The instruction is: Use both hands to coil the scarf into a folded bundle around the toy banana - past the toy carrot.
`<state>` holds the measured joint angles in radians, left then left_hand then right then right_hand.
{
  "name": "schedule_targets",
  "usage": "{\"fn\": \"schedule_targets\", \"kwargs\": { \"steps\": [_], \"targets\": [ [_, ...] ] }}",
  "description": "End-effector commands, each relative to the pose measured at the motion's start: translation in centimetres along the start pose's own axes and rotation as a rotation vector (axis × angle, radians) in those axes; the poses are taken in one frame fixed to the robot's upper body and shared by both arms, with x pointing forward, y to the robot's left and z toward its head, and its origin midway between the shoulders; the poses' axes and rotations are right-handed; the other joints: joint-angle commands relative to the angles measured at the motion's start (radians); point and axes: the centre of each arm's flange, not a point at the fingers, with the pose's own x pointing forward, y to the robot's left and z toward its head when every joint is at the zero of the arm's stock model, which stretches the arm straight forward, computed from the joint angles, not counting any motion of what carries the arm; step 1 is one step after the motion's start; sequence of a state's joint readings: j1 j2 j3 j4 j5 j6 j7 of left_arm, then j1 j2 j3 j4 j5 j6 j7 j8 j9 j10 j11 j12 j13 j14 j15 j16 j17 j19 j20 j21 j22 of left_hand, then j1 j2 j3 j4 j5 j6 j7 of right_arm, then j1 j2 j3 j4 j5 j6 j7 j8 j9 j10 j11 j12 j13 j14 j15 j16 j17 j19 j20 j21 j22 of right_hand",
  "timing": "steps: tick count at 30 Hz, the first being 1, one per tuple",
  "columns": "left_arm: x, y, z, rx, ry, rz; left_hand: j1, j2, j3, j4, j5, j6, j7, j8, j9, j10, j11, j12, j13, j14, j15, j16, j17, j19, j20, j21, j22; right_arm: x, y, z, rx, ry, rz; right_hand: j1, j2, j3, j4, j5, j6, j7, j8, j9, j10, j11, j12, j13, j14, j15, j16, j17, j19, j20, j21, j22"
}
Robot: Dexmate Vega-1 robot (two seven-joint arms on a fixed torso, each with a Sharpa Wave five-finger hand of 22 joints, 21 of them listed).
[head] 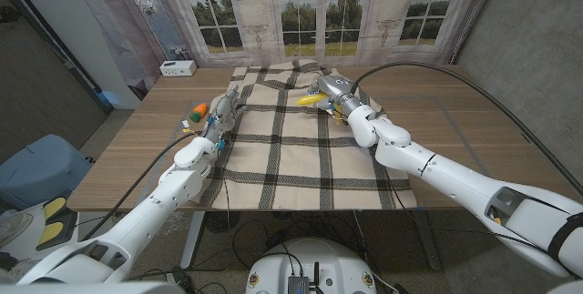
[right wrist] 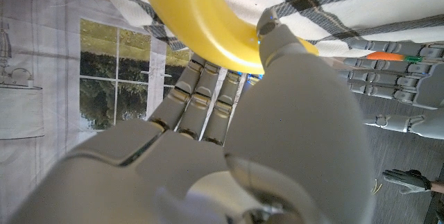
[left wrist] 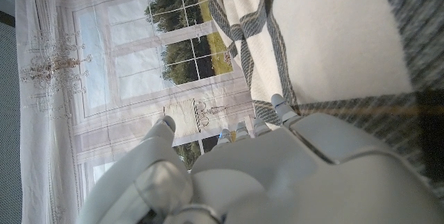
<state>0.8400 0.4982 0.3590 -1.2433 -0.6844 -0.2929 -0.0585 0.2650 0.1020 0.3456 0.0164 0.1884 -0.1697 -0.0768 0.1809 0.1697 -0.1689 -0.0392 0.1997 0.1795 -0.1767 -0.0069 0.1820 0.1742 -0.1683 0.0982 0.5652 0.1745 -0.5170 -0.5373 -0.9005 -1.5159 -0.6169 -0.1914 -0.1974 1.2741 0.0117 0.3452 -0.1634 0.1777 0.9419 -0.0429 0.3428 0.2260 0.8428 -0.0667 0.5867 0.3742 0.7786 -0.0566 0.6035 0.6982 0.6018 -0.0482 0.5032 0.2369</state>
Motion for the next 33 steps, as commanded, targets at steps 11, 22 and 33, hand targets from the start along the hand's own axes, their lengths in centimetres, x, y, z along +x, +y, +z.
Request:
{"fn": "schedule_targets", "kwargs": {
  "steps": [11,22,33],
  "targets": [
    [1.0,0.2,-0.2,-0.005,0.011,0.006,-0.001,0.01,0.003,-0.004,0.005,-0.052,-0.006,0.0,0.004,-0.128,0.004,0.002,0.005,-0.114,0.006,0.004,0.003,-0.095,0.006,-0.009,0.004,2.7,1.9,-0.2,0.085,0.012,0.281,-0.087,0.13,0.009,0.108,0.001,-0.097,-0.042,-0.104,-0.027,-0.171,0.029,-0.154,-0.077,-0.083,-0.13,-0.203,-0.129,-0.043,0.036,0.033,-0.038],
    [1.5,0.1,0.0,0.004,0.013,-0.006,-0.001,0.01,0.003,-0.006,0.005,-0.053,-0.007,0.0,0.004,-0.129,0.004,0.002,0.005,-0.115,0.006,0.003,0.003,-0.095,0.006,-0.014,0.004,2.5,1.8,-0.9,0.107,0.036,0.319,-0.166,0.096,0.004,0.113,0.006,-0.234,-0.054,-0.16,-0.033,-0.269,0.042,-0.239,-0.113,-0.161,-0.108,-0.291,-0.184,-0.07,0.051,0.033,-0.05],
    [1.3,0.1,0.6,0.056,0.015,-0.024,0.0,0.009,0.003,-0.009,0.005,-0.056,-0.009,-0.001,0.004,-0.132,0.004,0.001,0.005,-0.113,0.012,0.004,0.002,-0.097,0.014,-0.021,0.005,1.6,1.5,-0.8,0.111,0.047,0.326,-0.233,0.054,-0.022,0.122,0.01,-0.307,-0.054,-0.167,-0.036,-0.315,0.045,-0.281,-0.128,-0.195,-0.091,-0.323,-0.202,-0.081,0.066,0.03,-0.053]
  ]
}}
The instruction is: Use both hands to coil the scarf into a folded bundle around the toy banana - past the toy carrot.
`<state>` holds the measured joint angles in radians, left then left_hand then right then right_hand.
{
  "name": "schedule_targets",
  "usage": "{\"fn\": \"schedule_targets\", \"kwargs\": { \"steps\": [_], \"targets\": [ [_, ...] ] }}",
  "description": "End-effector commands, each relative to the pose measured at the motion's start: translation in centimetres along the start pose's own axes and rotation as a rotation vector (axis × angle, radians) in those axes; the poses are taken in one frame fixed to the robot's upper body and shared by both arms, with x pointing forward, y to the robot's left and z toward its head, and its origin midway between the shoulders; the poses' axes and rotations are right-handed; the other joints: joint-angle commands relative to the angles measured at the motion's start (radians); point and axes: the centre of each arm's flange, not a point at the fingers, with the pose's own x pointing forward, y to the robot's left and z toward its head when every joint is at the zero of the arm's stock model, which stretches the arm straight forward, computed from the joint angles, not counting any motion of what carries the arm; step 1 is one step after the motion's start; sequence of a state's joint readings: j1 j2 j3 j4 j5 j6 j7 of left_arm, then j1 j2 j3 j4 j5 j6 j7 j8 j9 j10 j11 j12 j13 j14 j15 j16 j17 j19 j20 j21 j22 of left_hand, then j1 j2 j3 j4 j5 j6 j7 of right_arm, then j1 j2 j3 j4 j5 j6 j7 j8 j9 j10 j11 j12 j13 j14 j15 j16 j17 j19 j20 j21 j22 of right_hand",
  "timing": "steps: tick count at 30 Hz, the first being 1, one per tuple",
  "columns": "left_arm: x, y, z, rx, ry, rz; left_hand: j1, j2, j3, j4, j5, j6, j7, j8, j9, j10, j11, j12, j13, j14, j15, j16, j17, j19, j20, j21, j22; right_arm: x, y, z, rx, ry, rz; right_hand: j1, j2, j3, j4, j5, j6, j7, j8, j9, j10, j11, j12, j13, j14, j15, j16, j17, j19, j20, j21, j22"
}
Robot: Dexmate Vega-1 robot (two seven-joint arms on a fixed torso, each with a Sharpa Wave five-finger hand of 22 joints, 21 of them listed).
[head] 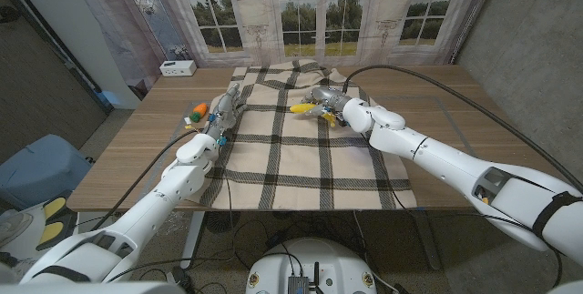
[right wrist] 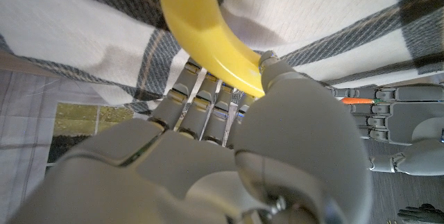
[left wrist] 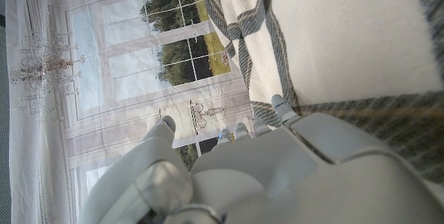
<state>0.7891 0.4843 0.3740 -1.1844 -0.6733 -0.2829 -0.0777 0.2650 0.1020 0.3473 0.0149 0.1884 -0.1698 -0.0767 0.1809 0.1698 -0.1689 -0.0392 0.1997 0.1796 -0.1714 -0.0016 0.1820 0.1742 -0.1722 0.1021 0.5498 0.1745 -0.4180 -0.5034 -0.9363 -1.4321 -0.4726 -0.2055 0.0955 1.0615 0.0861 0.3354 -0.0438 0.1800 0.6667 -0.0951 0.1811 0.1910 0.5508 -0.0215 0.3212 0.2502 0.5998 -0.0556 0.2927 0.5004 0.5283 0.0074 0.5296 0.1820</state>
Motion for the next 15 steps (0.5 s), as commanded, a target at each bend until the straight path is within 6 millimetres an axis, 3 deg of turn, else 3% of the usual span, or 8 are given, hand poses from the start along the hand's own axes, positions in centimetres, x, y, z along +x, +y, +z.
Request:
{"fn": "schedule_targets", "kwargs": {
  "steps": [1,6,11,15],
  "targets": [
    [-0.1,0.0,0.6,0.045,0.001,-0.016,0.0,0.009,0.001,-0.008,0.005,-0.056,-0.009,-0.001,0.004,-0.131,0.004,0.001,0.005,-0.118,0.008,0.004,0.002,-0.092,0.011,-0.005,0.005,-0.8,0.0,0.0,0.014,0.015,0.027,-0.028,-0.025,-0.015,0.003,0.01,-0.046,-0.001,-0.008,-0.001,-0.032,0.004,-0.021,-0.006,-0.023,-0.088,-0.017,-0.005,-0.013,0.013,0.001,0.002],
    [-0.5,0.1,0.7,0.07,0.008,-0.025,0.001,0.008,0.001,-0.01,0.004,-0.058,-0.012,-0.001,0.004,-0.128,0.006,0.002,0.005,-0.116,0.01,0.005,0.002,-0.089,0.015,-0.007,0.005,-1.3,-0.2,0.3,0.018,0.018,0.025,-0.076,-0.05,-0.033,0.009,0.018,-0.113,-0.002,-0.009,-0.002,-0.084,0.007,-0.057,-0.014,-0.077,-0.075,-0.049,-0.017,-0.036,0.023,-0.011,0.001],
    [-0.9,0.1,1.2,0.119,0.005,-0.032,0.003,0.006,0.001,-0.014,0.004,-0.059,-0.014,-0.001,0.004,-0.125,0.009,0.003,0.005,-0.109,0.02,0.007,0.002,-0.084,0.016,-0.008,0.005,-2.1,-0.3,0.7,0.016,0.022,0.004,-0.102,-0.06,-0.044,0.016,0.021,-0.136,0.002,-0.008,-0.002,-0.099,0.007,-0.068,-0.017,-0.091,-0.069,-0.056,-0.02,-0.042,0.026,-0.015,0.0],
    [-1.4,-0.3,1.9,0.186,-0.002,-0.026,0.018,-0.004,0.002,-0.033,0.001,-0.043,-0.02,0.006,0.004,-0.104,0.005,0.01,0.006,-0.076,0.062,0.015,0.002,-0.073,0.051,-0.016,0.005,-3.1,-0.4,0.9,0.013,0.022,-0.014,-0.106,-0.06,-0.044,0.017,0.022,-0.138,0.002,-0.006,-0.002,-0.1,0.007,-0.07,-0.017,-0.091,-0.07,-0.057,-0.021,-0.044,0.027,-0.016,0.0]
  ]
}}
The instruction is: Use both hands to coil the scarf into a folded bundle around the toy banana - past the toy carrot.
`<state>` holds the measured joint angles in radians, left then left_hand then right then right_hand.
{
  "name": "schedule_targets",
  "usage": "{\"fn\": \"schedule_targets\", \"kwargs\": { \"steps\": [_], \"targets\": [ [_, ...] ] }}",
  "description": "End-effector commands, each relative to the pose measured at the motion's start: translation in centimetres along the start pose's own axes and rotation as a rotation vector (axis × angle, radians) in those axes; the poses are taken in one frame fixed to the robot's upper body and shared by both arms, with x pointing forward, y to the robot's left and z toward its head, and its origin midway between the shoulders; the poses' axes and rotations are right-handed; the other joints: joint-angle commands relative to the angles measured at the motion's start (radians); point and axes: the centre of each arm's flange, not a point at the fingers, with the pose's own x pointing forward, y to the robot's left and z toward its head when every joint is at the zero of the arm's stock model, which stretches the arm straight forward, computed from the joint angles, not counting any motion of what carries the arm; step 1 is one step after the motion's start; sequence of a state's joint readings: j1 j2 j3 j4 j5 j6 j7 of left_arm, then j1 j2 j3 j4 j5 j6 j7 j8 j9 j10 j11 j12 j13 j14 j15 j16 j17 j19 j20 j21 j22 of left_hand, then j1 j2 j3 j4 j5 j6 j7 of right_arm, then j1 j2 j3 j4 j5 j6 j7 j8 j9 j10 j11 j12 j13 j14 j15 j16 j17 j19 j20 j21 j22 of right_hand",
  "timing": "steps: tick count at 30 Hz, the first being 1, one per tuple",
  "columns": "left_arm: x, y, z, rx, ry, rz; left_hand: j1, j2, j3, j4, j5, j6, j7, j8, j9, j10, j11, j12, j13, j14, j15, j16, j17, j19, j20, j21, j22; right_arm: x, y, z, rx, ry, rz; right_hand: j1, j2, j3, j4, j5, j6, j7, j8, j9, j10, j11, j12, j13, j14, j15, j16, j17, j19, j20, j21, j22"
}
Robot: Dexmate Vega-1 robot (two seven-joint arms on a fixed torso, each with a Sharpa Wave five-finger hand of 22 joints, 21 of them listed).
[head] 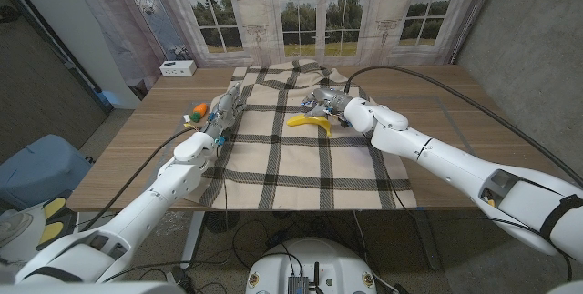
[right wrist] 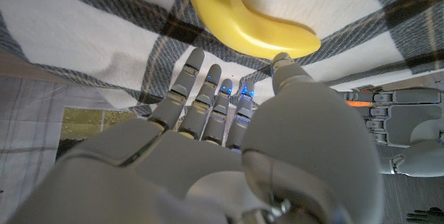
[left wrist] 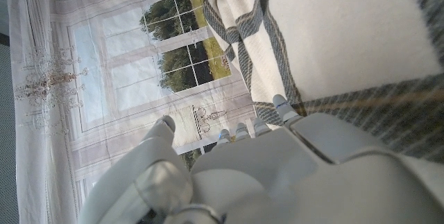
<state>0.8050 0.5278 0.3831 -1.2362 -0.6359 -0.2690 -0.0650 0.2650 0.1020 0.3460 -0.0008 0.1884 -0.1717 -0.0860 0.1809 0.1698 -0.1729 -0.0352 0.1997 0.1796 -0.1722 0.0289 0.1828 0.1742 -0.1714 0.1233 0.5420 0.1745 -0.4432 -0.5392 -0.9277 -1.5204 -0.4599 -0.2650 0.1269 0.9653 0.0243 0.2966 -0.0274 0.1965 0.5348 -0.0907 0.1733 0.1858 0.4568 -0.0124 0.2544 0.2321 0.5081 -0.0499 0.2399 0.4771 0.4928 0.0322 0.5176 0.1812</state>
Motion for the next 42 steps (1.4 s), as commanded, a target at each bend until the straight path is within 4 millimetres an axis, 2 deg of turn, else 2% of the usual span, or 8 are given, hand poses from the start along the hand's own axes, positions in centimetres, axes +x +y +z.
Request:
{"fn": "schedule_targets", "kwargs": {
  "steps": [1,8,17,28,33,42],
  "targets": [
    [-1.1,-0.5,1.3,0.136,-0.007,-0.002,0.022,-0.007,0.004,-0.023,0.0,-0.034,-0.011,0.008,0.004,-0.091,0.004,0.013,0.006,-0.068,0.038,0.015,0.002,-0.07,0.042,-0.009,0.005,-2.3,-0.3,0.6,-0.005,0.006,-0.034,-0.009,0.005,-0.004,0.001,0.006,-0.006,-0.002,0.002,0.003,-0.006,-0.002,-0.003,0.001,0.001,-0.076,-0.004,0.002,-0.008,0.001,-0.004,0.001],
    [-2.1,-1.9,3.1,0.294,-0.013,0.003,0.044,-0.02,0.006,-0.05,-0.004,0.036,0.006,0.026,0.005,-0.056,0.017,0.022,0.007,-0.043,0.049,0.017,0.003,-0.064,0.059,-0.021,0.007,-4.4,-0.8,-0.1,-0.005,0.008,-0.046,-0.008,0.016,0.003,-0.001,0.01,-0.003,-0.002,0.007,0.003,0.002,0.0,-0.003,-0.001,0.002,-0.075,-0.005,0.0,-0.008,0.002,-0.005,0.001],
    [-4.5,-4.6,5.1,0.459,0.004,0.012,0.072,-0.031,0.011,-0.079,-0.005,0.076,0.024,0.031,0.006,-0.032,0.025,0.027,0.007,-0.028,0.057,0.016,0.003,-0.056,0.067,-0.03,0.007,-7.8,-0.9,-2.0,0.024,0.013,-0.053,-0.042,0.04,0.001,0.019,0.008,-0.005,0.005,0.011,0.003,0.008,0.014,-0.006,-0.003,-0.001,-0.068,-0.004,0.002,-0.013,0.006,-0.008,0.001],
    [-8.7,-8.1,6.8,0.618,0.053,0.044,0.09,-0.033,0.016,-0.096,-0.005,0.099,0.029,0.033,0.006,-0.021,0.024,0.027,0.008,-0.018,0.059,0.016,0.003,-0.044,0.071,-0.034,0.007,-12.5,-0.7,-4.2,0.045,0.026,-0.048,-0.074,0.043,-0.007,0.032,0.004,-0.007,0.009,0.013,0.002,0.007,0.015,-0.01,-0.005,-0.005,-0.06,-0.007,0.0,-0.017,0.009,-0.012,0.001],
    [-11.0,-10.0,7.6,0.688,0.085,0.055,0.096,-0.035,0.017,-0.102,-0.005,0.107,0.032,0.033,0.007,-0.019,0.025,0.027,0.008,-0.017,0.06,0.014,0.003,-0.044,0.073,-0.037,0.007,-14.9,-0.3,-5.4,0.06,0.033,-0.024,-0.097,0.044,-0.014,0.041,0.002,-0.009,0.011,0.013,0.002,0.004,0.025,-0.014,-0.006,-0.014,-0.054,-0.01,0.0,-0.025,0.01,-0.016,0.002],
    [-14.4,-11.9,8.3,0.765,0.13,0.097,0.105,-0.038,0.018,-0.112,-0.006,0.124,0.04,0.034,0.007,-0.009,0.023,0.028,0.008,-0.011,0.059,0.014,0.003,-0.037,0.074,-0.04,0.008,-17.9,0.4,-6.6,0.063,0.033,-0.004,-0.126,0.044,-0.022,0.051,0.0,-0.014,0.016,0.013,0.002,0.002,0.03,-0.018,-0.007,-0.019,-0.046,-0.012,-0.002,-0.033,0.015,-0.022,0.002]
  ]
}}
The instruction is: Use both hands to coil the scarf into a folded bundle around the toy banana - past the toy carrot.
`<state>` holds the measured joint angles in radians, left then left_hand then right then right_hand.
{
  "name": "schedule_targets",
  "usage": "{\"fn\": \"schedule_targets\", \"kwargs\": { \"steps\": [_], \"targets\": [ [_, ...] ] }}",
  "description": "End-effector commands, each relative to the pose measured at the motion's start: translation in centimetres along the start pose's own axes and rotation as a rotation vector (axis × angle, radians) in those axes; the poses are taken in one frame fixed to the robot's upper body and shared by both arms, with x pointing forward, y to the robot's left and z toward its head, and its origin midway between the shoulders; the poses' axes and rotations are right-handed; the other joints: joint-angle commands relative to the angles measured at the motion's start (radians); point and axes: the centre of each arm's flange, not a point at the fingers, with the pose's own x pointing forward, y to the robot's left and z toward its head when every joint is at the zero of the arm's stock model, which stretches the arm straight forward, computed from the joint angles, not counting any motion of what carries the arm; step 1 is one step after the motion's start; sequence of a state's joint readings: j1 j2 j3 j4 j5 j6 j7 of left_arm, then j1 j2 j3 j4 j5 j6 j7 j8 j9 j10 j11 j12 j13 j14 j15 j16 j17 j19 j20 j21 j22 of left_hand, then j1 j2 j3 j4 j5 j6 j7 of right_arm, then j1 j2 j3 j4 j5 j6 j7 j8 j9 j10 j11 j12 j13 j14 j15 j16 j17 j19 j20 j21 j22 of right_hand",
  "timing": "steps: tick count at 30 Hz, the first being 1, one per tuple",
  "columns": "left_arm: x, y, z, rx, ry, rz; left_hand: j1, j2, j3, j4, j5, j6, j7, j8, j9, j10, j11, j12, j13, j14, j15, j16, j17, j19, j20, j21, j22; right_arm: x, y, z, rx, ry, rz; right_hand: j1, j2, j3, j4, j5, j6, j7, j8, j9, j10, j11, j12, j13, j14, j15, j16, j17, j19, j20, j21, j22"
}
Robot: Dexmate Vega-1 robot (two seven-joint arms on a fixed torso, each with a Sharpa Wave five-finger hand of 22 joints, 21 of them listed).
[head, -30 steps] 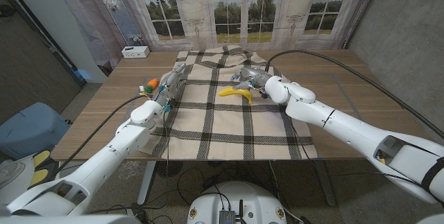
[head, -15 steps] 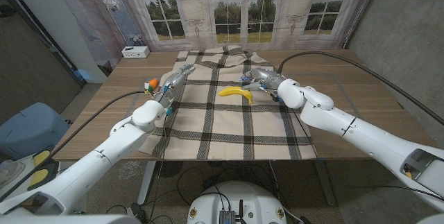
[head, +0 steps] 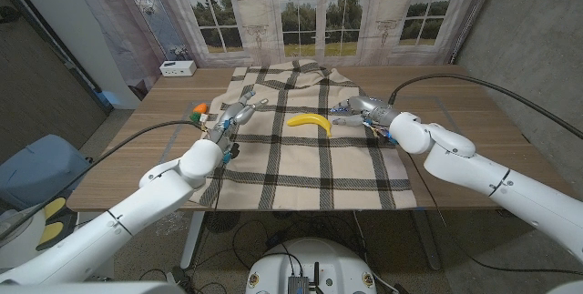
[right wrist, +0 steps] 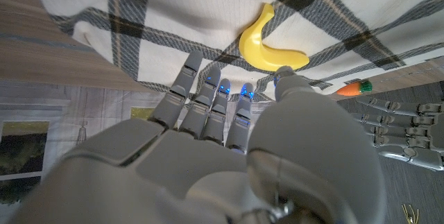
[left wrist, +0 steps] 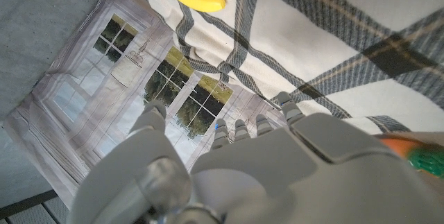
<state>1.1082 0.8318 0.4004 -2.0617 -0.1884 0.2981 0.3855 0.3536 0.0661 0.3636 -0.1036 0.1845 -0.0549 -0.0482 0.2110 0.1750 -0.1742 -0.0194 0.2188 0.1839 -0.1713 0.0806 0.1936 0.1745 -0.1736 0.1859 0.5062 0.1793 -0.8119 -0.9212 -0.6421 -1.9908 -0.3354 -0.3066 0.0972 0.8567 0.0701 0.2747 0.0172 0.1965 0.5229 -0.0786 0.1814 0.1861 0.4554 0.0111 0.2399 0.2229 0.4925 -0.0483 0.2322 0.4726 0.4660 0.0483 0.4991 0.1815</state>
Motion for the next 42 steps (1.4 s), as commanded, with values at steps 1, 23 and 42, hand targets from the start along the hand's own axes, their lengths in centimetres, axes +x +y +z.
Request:
{"fn": "schedule_targets", "kwargs": {
  "steps": [1,23,42],
  "targets": [
    [-5.8,-1.5,3.0,0.146,0.068,0.049,0.019,-0.003,0.0,-0.011,-0.002,0.011,0.0,0.004,0.002,-0.006,0.003,0.009,0.004,-0.012,0.004,0.003,0.003,-0.033,0.008,-0.005,0.003,-4.8,0.5,-1.9,0.005,0.001,0.035,-0.019,-0.003,0.0,0.007,0.0,-0.002,0.004,0.005,0.001,0.003,0.007,-0.004,0.002,-0.005,-0.048,-0.005,0.003,-0.007,-0.001,-0.004,0.001],
    [-12.4,-2.4,5.9,0.39,0.229,0.075,0.082,-0.044,-0.001,-0.059,0.003,0.099,0.018,0.009,0.004,0.027,0.016,0.008,0.004,0.004,0.014,0.0,0.003,0.017,0.013,-0.021,0.003,-10.0,1.5,-4.5,-0.01,0.039,0.111,-0.083,-0.057,-0.037,0.011,0.004,-0.044,0.004,-0.001,0.001,-0.039,0.005,-0.026,0.001,-0.055,-0.034,-0.022,-0.002,-0.036,0.009,-0.024,0.001],
    [-14.4,-2.7,7.7,0.61,0.286,-0.007,0.166,-0.092,-0.003,-0.074,0.025,0.136,0.009,0.004,0.004,0.035,0.017,0.0,0.004,0.007,0.033,-0.004,0.003,0.044,0.013,-0.042,0.002,-12.6,2.3,-6.6,-0.092,0.158,0.262,-0.051,-0.089,-0.024,-0.05,0.038,-0.183,-0.01,-0.008,0.003,-0.195,-0.015,-0.058,0.002,-0.207,0.005,-0.048,-0.018,-0.113,0.025,-0.075,0.002]
  ]
}}
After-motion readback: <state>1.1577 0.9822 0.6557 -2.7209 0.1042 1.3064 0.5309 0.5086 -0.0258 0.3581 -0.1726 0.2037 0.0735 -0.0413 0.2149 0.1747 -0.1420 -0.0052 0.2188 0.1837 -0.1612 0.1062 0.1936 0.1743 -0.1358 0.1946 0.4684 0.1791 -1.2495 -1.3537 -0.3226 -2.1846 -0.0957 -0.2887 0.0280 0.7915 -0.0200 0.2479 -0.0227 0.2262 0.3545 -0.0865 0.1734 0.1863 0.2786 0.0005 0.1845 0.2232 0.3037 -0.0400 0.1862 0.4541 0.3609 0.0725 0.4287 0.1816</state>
